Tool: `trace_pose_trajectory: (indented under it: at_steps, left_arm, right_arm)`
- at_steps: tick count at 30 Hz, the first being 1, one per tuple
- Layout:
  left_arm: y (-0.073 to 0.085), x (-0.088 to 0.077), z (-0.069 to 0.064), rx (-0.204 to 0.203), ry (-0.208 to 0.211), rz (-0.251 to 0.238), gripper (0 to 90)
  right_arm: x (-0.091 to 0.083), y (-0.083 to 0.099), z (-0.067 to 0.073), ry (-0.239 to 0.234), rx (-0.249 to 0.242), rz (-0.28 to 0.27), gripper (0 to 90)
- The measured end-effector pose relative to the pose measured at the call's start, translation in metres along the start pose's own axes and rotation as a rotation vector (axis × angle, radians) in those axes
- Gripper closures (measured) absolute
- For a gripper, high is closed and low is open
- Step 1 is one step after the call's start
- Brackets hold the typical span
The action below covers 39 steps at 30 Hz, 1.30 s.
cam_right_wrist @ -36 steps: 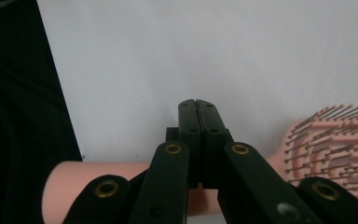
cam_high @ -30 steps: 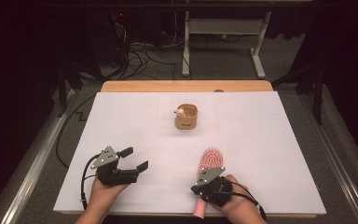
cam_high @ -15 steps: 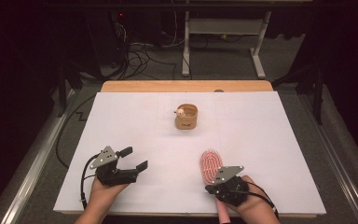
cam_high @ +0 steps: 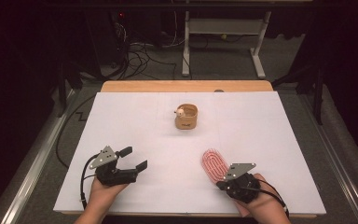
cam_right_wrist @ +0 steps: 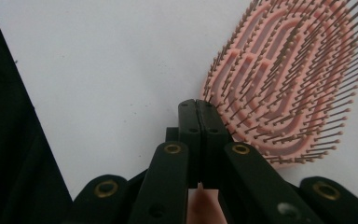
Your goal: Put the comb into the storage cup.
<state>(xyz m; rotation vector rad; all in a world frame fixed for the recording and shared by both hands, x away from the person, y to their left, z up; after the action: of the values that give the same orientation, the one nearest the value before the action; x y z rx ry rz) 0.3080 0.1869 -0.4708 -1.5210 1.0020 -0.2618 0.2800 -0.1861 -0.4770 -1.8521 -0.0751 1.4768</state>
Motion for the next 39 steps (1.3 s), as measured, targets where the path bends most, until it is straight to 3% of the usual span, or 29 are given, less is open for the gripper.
trace_pose_trajectory:
  at_steps: [15,19,20,21,22,23,24,25,26,30,33,34,39]
  left_arm:
    - [-0.001,-0.001,0.0,0.014,-0.005,-0.013,14.9]
    - [-0.001,-0.001,0.0,0.019,-0.007,-0.016,14.7]
    - [-0.001,-0.001,0.0,0.02,-0.008,-0.017,14.7]
    - [-0.001,-0.001,0.0,0.02,-0.008,-0.017,14.5]
    - [-0.001,-0.001,0.001,0.021,-0.003,-0.016,14.4]
    - [-0.001,-0.001,0.001,0.021,-0.003,-0.016,13.9]
    - [-0.001,-0.001,0.0,0.023,0.002,-0.017,13.2]
    - [-0.001,-0.001,0.0,0.023,0.002,-0.017,12.9]
    - [-0.002,-0.001,-0.001,0.03,0.004,-0.02,12.5]
    - [-0.002,-0.002,-0.001,0.042,-0.004,-0.026,10.8]
    - [-0.003,-0.002,-0.001,0.048,-0.012,-0.028,9.8]
    - [-0.003,-0.002,-0.001,0.052,-0.016,-0.03,8.8]
    - [-0.004,-0.002,-0.001,0.061,-0.038,-0.025,3.8]
  right_arm:
    - [-0.001,0.006,-0.009,0.038,0.012,0.016,90.0]
    - [-0.002,0.006,-0.009,0.028,0.01,0.0,90.0]
    - [-0.007,0.004,-0.009,-0.006,0.024,-0.058,86.7]
    - [-0.007,0.004,-0.009,-0.006,0.024,-0.058,86.7]
    - [-0.013,0.002,-0.009,-0.02,0.045,-0.119,83.0]
    - [-0.013,0.002,-0.009,-0.02,0.045,-0.119,83.0]
    - [-0.019,0.0,-0.01,-0.003,0.062,-0.172,76.0]
    - [-0.019,0.0,-0.01,-0.003,0.062,-0.172,76.0]
    - [-0.022,0.0,-0.012,0.005,0.082,-0.212,68.5]
    - [-0.027,0.0,-0.017,0.024,0.116,-0.275,60.0]
    - [-0.029,0.0,-0.019,0.034,0.144,-0.295,54.7]
    - [-0.031,0.001,-0.022,0.055,0.165,-0.309,46.4]
    - [-0.028,0.004,-0.025,0.096,0.189,-0.303,34.8]
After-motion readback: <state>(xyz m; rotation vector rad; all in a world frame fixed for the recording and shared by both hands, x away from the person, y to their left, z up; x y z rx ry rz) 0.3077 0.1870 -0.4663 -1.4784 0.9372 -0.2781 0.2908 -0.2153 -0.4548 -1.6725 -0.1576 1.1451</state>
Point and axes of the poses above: each handheld gripper's, and its own axes: x roughly forward along the jaws, y roughly out of its underside, z roughly to its left, the point moved 3 cm from there along x, roughly forward along the jaws, and after that the axes turned 2 degrees about -x, right-handed, at the moved point
